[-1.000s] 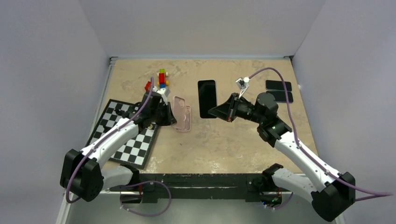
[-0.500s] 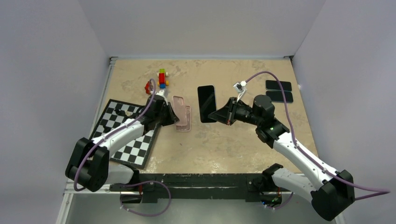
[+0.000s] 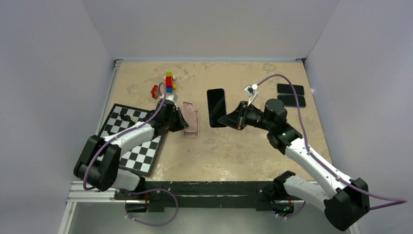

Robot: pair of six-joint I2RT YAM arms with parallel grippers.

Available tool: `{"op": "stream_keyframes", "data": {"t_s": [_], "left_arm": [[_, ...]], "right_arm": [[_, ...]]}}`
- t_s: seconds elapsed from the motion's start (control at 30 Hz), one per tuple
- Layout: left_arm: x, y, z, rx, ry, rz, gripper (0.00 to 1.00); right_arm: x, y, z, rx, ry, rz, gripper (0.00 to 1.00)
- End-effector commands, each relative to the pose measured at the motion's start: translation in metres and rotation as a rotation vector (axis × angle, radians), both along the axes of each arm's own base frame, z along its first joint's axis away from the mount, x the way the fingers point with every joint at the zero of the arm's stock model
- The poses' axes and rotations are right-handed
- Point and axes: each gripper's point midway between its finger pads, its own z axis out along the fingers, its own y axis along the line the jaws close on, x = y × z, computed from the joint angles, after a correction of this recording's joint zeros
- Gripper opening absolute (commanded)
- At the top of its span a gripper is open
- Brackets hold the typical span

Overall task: Take the phone out of the phone case
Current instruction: Place the phone case at the center of the board.

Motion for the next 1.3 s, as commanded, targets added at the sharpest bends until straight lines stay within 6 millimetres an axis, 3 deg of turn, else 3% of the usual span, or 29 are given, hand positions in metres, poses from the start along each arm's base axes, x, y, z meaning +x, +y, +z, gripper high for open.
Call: {"op": "stream_keyframes", "data": {"t_s": [0.0,0.2,0.4,0.9,1.0,1.17,1.27], "left_arm": [[0.003,-0.009,0.006,-0.033,-0.032,-0.014,0.00],[-0.006,-0.007,-0.002,-0.020,0.008,-0.020,0.01],[-0.011,-0.004,-0.005,-0.013,0.028,-0.008,0.12],[-0.013,-0.004,0.014,-0.011,0.023,-0.012,0.57],[-0.014,-0.001,0.019,0.003,0.018,-0.014,0.62],[-0.015,0.003,0.033,0.021,-0.008,-0.013,0.86],[-0.016,0.006,0.041,0.028,-0.023,-0.015,0.90]], "right_arm": [[0.000,0.001,0.031,0.066,-0.112,0.016,0.00],[0.001,-0.001,0.028,0.067,-0.108,0.012,0.00],[0.001,0.000,0.026,0.071,-0.100,0.016,0.00],[0.003,0.001,0.022,0.070,-0.083,0.017,0.00],[0.004,0.002,0.020,0.069,-0.079,0.020,0.00],[0.005,0.003,0.019,0.068,-0.072,0.019,0.00],[0.006,0.003,0.018,0.070,-0.066,0.018,0.00]]}}
